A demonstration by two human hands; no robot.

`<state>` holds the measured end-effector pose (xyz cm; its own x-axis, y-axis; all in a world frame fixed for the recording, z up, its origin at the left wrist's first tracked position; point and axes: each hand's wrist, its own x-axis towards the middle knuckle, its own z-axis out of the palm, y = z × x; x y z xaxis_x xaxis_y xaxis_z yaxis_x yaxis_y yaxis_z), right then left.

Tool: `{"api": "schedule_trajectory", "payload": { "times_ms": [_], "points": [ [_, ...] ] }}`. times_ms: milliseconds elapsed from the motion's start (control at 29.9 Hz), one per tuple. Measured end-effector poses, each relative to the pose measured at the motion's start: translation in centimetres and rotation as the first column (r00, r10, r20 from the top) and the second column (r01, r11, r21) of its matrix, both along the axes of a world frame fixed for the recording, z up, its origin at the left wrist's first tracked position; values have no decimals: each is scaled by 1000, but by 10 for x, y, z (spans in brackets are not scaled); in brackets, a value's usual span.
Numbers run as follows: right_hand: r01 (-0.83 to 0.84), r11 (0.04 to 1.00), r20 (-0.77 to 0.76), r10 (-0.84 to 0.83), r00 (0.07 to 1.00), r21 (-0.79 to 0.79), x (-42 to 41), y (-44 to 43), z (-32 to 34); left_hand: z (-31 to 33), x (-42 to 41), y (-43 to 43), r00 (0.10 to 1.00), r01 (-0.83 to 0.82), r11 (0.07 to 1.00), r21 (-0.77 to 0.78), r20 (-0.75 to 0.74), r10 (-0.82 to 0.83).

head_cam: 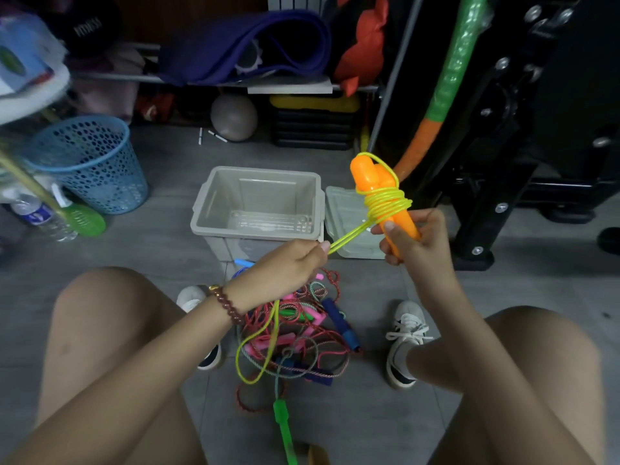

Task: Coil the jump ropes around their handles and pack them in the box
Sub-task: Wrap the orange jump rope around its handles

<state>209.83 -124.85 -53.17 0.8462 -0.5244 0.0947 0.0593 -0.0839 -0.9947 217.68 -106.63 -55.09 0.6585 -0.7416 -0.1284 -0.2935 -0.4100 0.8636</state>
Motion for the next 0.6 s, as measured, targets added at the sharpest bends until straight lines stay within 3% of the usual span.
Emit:
{"api": "schedule_trajectory", "payload": {
  "times_ms": [100, 234, 401, 501, 601],
  "points": [
    [35, 998, -34, -37, 999, -60, 1, 0, -1, 9, -2, -4, 998, 11, 1000, -28, -54, -12],
    [38, 867, -147, -127, 981, -497, -1, 6, -6, 11, -4, -7, 990, 2, 999, -40, -140, -8],
    [-79, 769, -240, -99, 966, -634, 1, 20, -13, 12, -13, -5, 1000, 9, 999, -44, -20, -10],
    [-159, 711, -264, -38, 964, -685, 3, 31, -16, 23, -12, -3, 983, -76, 996, -43, 165, 82],
    [-300, 686, -355, 64, 932, -663, 5, 31, -13, 35, -13, 4, 844, -153, 982, 112, 531, 71]
  ]
}}
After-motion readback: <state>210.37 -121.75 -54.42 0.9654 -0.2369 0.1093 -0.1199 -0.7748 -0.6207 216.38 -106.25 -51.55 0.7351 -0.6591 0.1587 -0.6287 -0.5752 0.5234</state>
